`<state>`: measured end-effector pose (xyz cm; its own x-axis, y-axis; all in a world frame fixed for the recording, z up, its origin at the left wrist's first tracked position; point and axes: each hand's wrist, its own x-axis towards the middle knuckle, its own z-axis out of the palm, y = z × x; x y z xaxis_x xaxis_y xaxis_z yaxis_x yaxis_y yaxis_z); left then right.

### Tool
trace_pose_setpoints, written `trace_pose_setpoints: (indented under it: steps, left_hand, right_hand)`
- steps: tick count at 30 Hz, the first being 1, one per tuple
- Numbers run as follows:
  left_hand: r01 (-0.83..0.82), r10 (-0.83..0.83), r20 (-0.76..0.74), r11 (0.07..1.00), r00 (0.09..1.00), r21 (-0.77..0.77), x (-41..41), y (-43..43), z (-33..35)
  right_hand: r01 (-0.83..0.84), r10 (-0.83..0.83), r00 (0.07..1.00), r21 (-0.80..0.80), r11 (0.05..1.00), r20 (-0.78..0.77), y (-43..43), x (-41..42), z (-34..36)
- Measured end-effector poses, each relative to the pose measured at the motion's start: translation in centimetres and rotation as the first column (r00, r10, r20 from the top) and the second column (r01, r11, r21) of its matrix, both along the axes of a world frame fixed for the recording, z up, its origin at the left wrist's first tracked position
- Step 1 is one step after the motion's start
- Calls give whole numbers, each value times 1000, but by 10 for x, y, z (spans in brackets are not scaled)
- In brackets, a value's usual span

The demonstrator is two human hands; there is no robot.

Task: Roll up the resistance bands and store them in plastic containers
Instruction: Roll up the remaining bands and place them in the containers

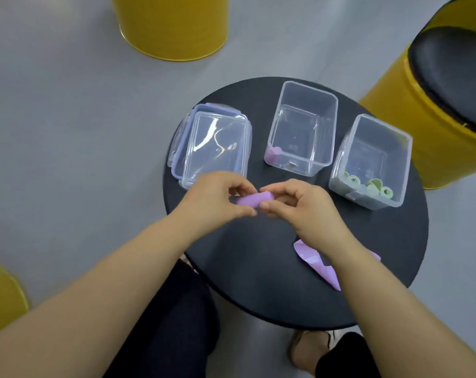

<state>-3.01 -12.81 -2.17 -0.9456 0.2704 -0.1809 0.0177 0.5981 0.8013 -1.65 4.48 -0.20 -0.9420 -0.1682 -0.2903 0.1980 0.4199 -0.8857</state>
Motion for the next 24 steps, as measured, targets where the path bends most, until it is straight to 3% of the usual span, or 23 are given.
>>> trace_pose_setpoints:
  steps: [8, 16, 21, 24]
  left_hand:
    - [-104, 108, 48, 992, 993, -70, -38, -19, -42]
    - [-112, 106, -107, 993, 989, -46, -102, 41, -72]
    - [-181, 171, -200, 983, 965, -33, -137, 70, -91]
    - [-186, 174, -225, 982, 959, -36, -144, 76, -103]
  right_hand:
    - [89, -90, 996, 71, 993, 7, 4, -46, -45]
    - [297, -294, 952, 32, 954, -80, 34, -105, -60]
    - [324, -306, 941, 125, 938, -148, 52, -139, -70]
    - [242, -213, 968, 274, 931, -130, 63, -154, -71]
